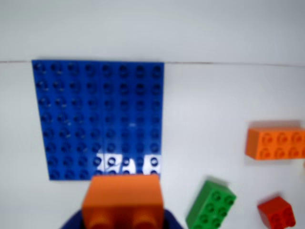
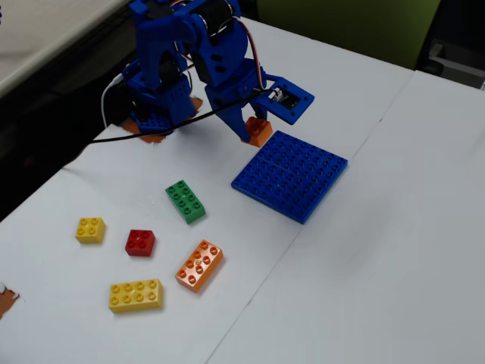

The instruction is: Pick up the 2x2 orange block and go up the 8x8 blue block.

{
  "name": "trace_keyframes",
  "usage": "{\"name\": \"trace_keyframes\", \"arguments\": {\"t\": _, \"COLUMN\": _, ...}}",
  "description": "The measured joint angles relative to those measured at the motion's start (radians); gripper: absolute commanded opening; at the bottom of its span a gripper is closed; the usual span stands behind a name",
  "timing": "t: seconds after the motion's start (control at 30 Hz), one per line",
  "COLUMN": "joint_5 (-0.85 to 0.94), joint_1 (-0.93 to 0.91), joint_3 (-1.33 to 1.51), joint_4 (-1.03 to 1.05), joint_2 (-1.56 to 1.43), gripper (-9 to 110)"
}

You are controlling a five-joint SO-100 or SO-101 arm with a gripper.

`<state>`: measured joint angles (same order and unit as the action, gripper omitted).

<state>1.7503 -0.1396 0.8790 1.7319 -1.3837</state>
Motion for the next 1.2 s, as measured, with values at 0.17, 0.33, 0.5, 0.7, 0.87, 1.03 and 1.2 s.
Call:
{"name": "trace_keyframes", "arguments": {"t": 0.17, "joint_5": -0.057, "joint_1": 0.043, "joint_3": -0.072, "joint_4": 0.000, "joint_2": 0.083, "gripper": 0}}
{"name": "trace_keyframes", "arguments": {"t": 0.33, "joint_5": -0.098, "joint_1": 0.077, "joint_3": -0.133, "joint_4": 0.000, "joint_2": 0.156, "gripper": 0}}
{"name": "trace_keyframes", "arguments": {"t": 0.5, "joint_5": -0.135, "joint_1": 0.098, "joint_3": -0.153, "joint_4": 0.000, "joint_2": 0.195, "gripper": 0}}
{"name": "trace_keyframes", "arguments": {"t": 0.7, "joint_5": -0.190, "joint_1": 0.123, "joint_3": -0.173, "joint_4": 0.000, "joint_2": 0.230, "gripper": 0}}
{"name": "trace_keyframes", "arguments": {"t": 0.87, "joint_5": -0.213, "joint_1": 0.130, "joint_3": -0.190, "joint_4": 0.003, "joint_2": 0.258, "gripper": 0}}
{"name": "trace_keyframes", "arguments": {"t": 1.03, "joint_5": -0.216, "joint_1": 0.135, "joint_3": -0.193, "joint_4": 0.008, "joint_2": 0.267, "gripper": 0}}
{"name": "trace_keyframes", "arguments": {"t": 1.2, "joint_5": -0.219, "joint_1": 0.135, "joint_3": -0.193, "joint_4": 0.009, "joint_2": 0.272, "gripper": 0}}
